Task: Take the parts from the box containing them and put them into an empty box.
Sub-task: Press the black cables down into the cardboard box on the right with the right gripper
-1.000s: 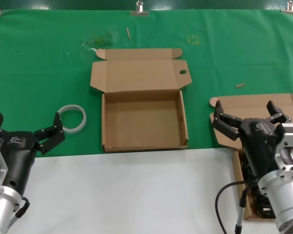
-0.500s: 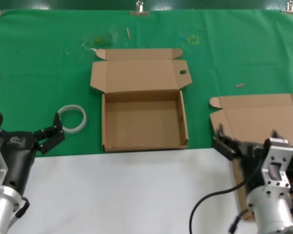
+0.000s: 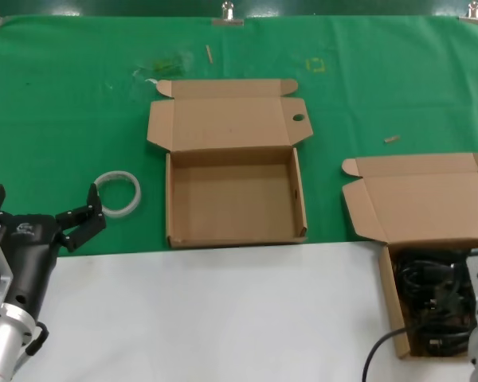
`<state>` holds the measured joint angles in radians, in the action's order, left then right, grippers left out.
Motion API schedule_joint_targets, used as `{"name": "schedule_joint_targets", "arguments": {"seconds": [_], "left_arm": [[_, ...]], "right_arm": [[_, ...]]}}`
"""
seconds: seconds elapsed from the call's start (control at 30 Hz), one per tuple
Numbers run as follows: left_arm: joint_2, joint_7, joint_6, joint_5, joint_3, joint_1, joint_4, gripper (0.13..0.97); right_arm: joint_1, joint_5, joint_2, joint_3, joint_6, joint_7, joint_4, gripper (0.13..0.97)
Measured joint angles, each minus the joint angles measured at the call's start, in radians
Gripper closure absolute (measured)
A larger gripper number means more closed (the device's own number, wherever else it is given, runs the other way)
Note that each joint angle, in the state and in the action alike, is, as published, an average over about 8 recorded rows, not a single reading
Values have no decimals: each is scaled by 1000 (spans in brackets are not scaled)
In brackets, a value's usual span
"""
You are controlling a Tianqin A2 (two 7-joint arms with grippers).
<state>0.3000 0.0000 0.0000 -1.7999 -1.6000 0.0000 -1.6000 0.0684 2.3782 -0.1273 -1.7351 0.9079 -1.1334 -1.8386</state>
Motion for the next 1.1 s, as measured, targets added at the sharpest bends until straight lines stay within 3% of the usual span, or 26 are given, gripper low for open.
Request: {"name": "schedule_joint_targets", "arguments": {"seconds": [0.77,1.1], "left_arm": [[0,-1,0,0,0,0,0,132],[0,0,0,0,0,0,0,132]], "right_arm": [[-286,331,0,131,125,-1012,210,129],[-352,371,9,301,96,-1399,261,129]]}}
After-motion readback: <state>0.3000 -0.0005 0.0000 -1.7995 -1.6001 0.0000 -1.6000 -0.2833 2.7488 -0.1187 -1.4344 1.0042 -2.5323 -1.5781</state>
